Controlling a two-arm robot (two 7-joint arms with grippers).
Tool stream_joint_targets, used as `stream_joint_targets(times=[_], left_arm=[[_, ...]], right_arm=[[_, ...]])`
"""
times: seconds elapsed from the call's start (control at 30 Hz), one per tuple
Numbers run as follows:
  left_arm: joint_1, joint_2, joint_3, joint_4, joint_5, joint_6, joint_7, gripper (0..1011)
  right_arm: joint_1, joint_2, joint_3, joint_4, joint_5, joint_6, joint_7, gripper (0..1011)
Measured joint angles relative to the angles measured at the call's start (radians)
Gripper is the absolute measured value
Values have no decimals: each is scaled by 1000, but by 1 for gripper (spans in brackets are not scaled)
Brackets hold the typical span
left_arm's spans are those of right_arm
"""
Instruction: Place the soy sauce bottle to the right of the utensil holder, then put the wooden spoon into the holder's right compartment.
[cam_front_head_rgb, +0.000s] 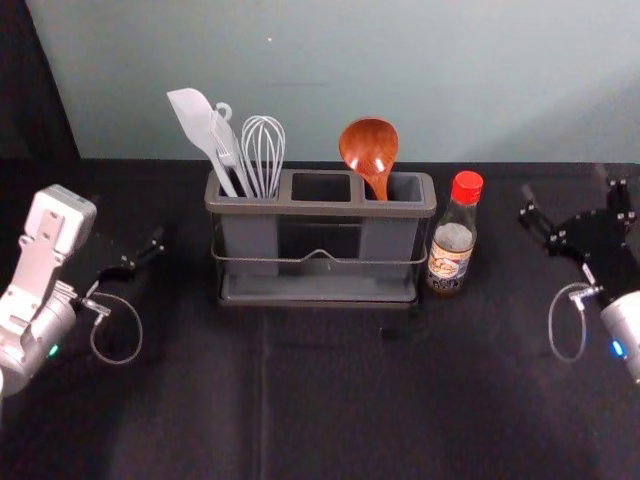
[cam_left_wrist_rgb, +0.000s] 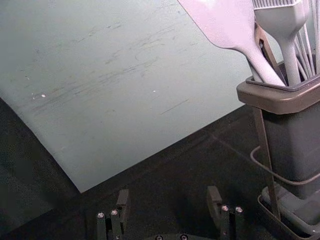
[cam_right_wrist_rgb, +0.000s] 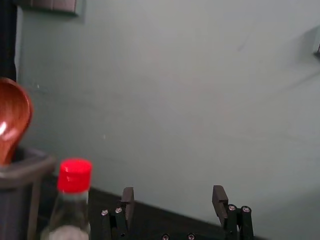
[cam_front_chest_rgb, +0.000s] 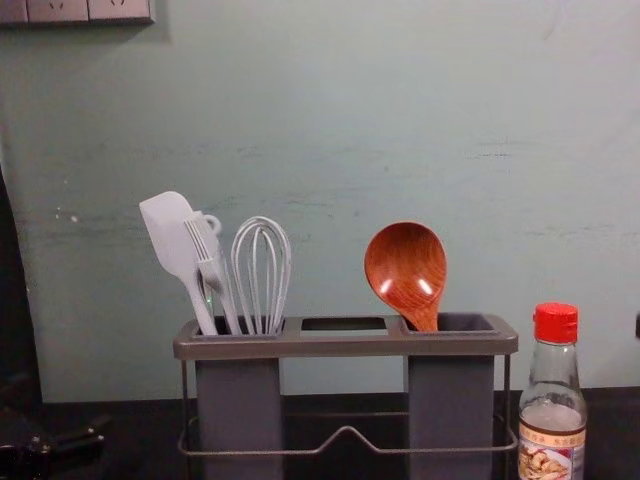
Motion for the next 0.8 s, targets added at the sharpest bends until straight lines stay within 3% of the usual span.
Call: stream_joint_targets(times=[0.23, 0.5, 0.8], left_arm=[[0, 0, 0, 0, 0, 0, 0, 1000], [0, 0, 0, 0, 0, 0, 0, 1000], [0, 0, 0, 0, 0, 0, 0, 1000]], right_arm=[[3, -4, -9, 28, -19, 69, -21, 1003], [-2, -2, -18, -30, -47, 201, -50, 1002], [9, 8, -38, -36, -34, 216, -23, 1002]])
